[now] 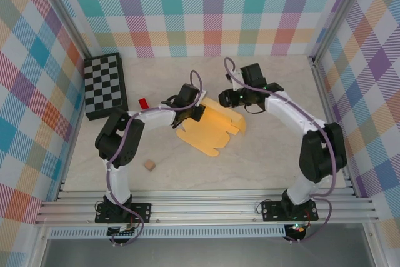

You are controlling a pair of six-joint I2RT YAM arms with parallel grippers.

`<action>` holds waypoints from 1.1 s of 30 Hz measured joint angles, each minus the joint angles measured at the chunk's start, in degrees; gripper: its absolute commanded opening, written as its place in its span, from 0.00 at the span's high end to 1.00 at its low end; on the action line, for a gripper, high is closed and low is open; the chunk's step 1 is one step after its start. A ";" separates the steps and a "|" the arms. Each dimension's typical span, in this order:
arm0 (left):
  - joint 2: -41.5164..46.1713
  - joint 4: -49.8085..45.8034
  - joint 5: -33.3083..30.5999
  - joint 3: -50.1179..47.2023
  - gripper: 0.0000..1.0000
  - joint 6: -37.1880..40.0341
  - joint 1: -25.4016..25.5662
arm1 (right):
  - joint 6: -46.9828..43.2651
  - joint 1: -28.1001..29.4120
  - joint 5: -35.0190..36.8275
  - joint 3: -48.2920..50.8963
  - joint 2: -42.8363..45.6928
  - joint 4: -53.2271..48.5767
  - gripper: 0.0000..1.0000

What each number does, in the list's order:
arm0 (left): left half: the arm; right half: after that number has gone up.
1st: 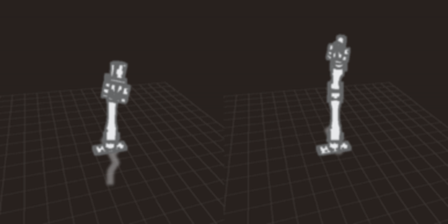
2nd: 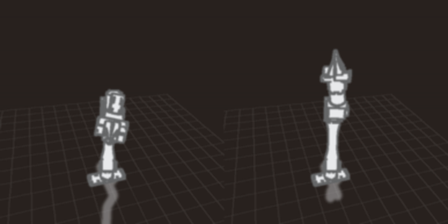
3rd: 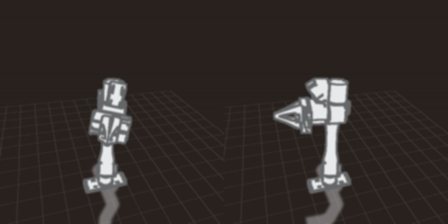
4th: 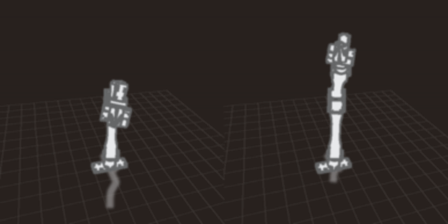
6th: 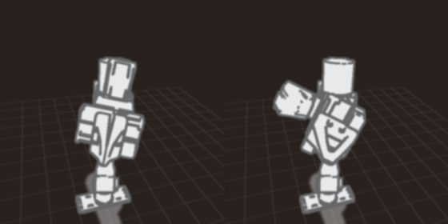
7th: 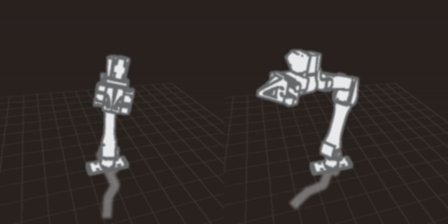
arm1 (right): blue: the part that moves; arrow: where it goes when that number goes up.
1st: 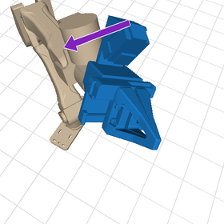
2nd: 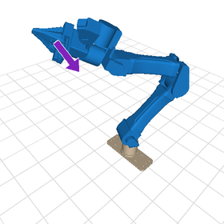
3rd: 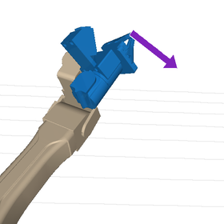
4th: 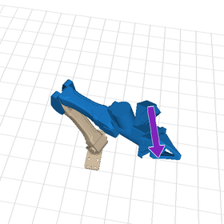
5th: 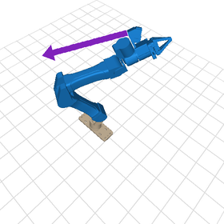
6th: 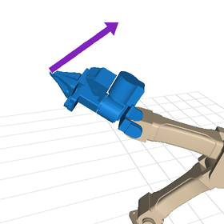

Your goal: Fold the paper box

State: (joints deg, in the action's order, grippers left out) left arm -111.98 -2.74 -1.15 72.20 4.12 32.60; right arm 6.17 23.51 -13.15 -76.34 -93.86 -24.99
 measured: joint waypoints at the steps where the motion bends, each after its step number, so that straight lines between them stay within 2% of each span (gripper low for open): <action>1: 0.17 -0.61 -0.57 0.07 1.00 -0.44 0.00 | -0.46 -0.33 0.55 -0.35 1.88 -0.42 0.55; 7: 2.60 -7.63 -6.32 0.07 1.00 -5.29 0.00 | -0.24 -2.71 2.86 -2.73 8.41 -4.15 0.54; 11: 4.17 -11.47 -9.77 -0.39 1.00 -11.08 0.09 | 5.42 -2.78 2.29 0.87 9.25 -3.78 0.56; 21: 5.25 -16.02 -16.55 -0.92 1.00 -22.51 2.23 | 17.03 -1.25 -1.14 4.35 0.98 -0.98 0.55; 33: 5.27 -16.65 -17.59 -0.92 1.00 -25.57 2.97 | 21.79 0.52 -2.82 2.27 -7.85 2.69 0.57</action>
State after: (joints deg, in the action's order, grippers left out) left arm -106.72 -19.40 -18.74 71.29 -21.45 35.57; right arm 27.97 24.03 -15.97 -74.06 -101.71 -22.31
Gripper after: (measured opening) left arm 0.077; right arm 0.446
